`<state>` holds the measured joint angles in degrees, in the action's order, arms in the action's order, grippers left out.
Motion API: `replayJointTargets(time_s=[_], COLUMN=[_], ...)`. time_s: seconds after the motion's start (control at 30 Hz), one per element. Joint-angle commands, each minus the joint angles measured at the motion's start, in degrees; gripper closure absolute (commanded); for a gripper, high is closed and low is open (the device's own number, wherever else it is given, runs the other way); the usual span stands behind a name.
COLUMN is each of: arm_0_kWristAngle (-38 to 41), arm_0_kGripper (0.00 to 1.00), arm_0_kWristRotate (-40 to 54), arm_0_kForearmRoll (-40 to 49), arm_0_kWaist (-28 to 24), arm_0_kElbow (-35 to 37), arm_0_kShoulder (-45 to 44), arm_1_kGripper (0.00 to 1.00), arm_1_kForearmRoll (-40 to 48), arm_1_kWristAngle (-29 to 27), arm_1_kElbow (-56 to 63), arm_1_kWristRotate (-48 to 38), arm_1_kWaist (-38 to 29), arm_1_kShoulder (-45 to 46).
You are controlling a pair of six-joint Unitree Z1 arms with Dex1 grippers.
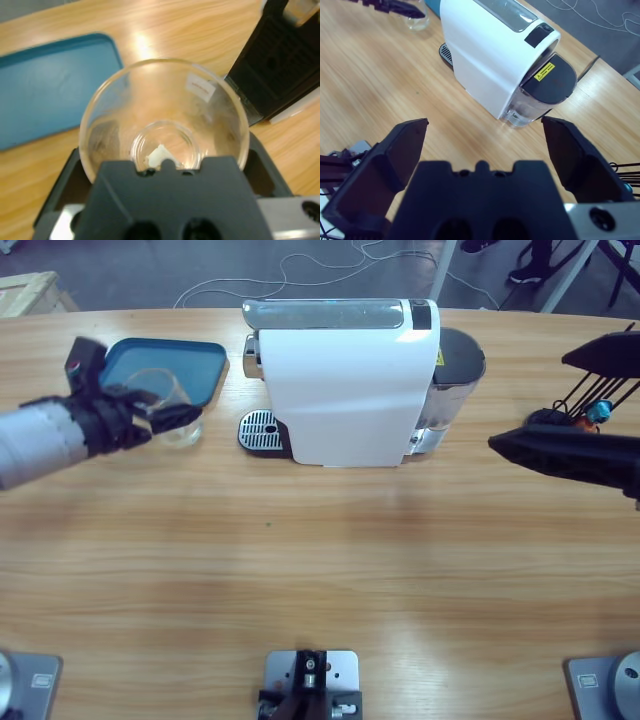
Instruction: Pour coffee
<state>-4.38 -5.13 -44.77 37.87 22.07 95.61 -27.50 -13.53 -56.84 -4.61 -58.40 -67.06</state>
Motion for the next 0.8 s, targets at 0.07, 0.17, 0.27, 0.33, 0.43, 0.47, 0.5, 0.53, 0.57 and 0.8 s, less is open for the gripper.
replayJointTargets(time_s=[0.07, 0.17, 0.27, 0.33, 0.43, 0.47, 0.5, 0.53, 0.57, 0.8], arm_0_kWristAngle=[3.30, 5.10, 6.82, 7.36, 7.36, 7.40, 7.52, 7.68, 7.72, 7.80], arm_0_kGripper=[0.814, 0.814, 0.814, 0.814, 0.814, 0.814, 0.814, 0.812, 0.809, 0.787], arm_0_kWristRotate=[4.51, 5.14, 5.32, 5.39, 5.35, 5.30, 5.28, 5.21, 5.14, 4.93], arm_0_kForearmRoll=[2.44, 2.06, 2.15, 2.30, 2.44, 2.48, 2.43, 2.46, 2.50, 2.50], arm_0_kWaist=[0.45, 0.45, 0.45, 1.05, 1.95, 2.28, 2.56, 2.93, 3.51, 5.04], arm_0_kElbow=[8.55, 10.60, 12.26, 13.22, 14.17, 14.49, 14.77, 15.03, 15.31, 15.61], arm_0_kShoulder=[11.66, 14.20, 14.78, 14.69, 15.51, 16.01, 16.48, 16.99, 17.61, 19.70], arm_1_kGripper=[0.000, 0.000, 0.000, 0.000, 0.000, 0.000, 0.000, 0.000, 0.000, 0.000], arm_1_kForearmRoll=[0.11, -0.45, -0.40, -0.22, -0.10, -0.10, -0.10, -0.10, -0.10, -0.10], arm_1_kWristAngle=[-0.79, -0.88, -0.88, -0.88, -0.88, -0.83, -0.79, -0.81, -0.83, -0.78], arm_1_kElbow=[3.54, 4.09, 4.14, 4.10, 4.10, 4.10, 4.10, 4.17, 4.19, 4.46], arm_1_kWristRotate=[0.39, 0.46, 0.58, 0.69, 0.93, 1.00, 1.04, 1.09, 1.09, 1.18], arm_1_kWaist=[-0.40, -0.27, 0.09, 0.29, 0.64, 0.83, 0.96, 1.01, 1.06, 1.69], arm_1_kShoulder=[3.10, 3.85, 3.84, 3.69, 3.61, 3.68, 3.69, 3.77, 3.78, 3.94])
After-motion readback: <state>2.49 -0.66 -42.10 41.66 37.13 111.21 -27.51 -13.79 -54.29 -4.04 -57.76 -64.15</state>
